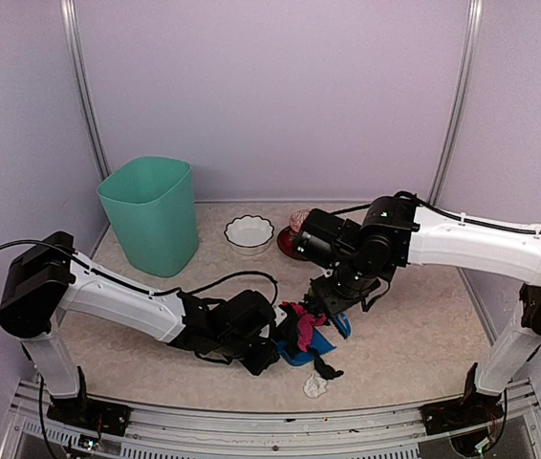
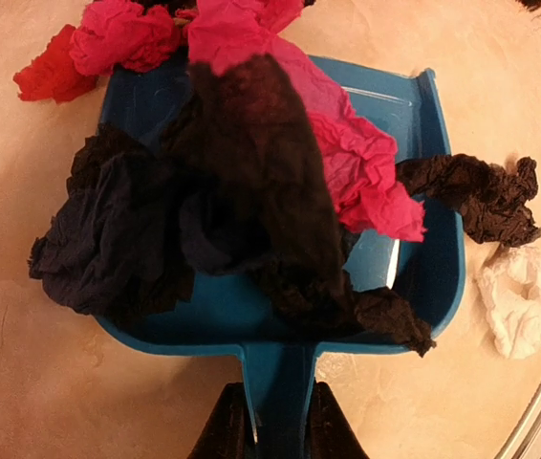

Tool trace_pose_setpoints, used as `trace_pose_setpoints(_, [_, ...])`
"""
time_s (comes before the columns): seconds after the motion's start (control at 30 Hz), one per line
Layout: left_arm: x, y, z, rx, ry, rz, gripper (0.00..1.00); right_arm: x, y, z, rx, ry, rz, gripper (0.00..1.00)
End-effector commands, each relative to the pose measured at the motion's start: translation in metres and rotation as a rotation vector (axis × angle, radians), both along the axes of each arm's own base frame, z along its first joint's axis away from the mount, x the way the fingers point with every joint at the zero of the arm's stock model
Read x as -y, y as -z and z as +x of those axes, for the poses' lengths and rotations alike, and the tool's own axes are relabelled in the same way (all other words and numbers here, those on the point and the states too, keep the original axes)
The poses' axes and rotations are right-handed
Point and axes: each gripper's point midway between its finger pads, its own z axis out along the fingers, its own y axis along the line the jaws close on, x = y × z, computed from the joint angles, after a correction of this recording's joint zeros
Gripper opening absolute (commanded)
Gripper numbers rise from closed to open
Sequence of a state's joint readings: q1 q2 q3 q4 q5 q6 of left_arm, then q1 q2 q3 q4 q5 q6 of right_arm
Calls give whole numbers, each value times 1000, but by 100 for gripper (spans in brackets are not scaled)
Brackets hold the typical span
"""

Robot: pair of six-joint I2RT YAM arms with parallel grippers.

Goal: Sweep away the paper scraps from the table
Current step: Sweep the paper scraps into the dustpan.

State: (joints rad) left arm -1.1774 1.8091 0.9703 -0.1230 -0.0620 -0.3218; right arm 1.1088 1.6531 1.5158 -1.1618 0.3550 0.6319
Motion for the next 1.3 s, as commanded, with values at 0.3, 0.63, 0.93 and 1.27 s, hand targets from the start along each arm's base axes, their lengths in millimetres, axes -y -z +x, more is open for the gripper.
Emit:
trace_pose_setpoints(0.3, [-33,18,9,-29,-92,114,0,60,-7,79,172,63,-58,0])
trace_pose_setpoints(0.63, [-36,17,15,-39,-129,131,0,42,61,100,77,-31,-12,0])
trace_pose_setpoints(0.93, [-41,17,21,-45,-152,144,0,25,80,100,38,-92,18,0])
trace_pose_setpoints(1.27, [-46,18,23,-52,-165,160,0,48,34,129,190,-1,-127,0])
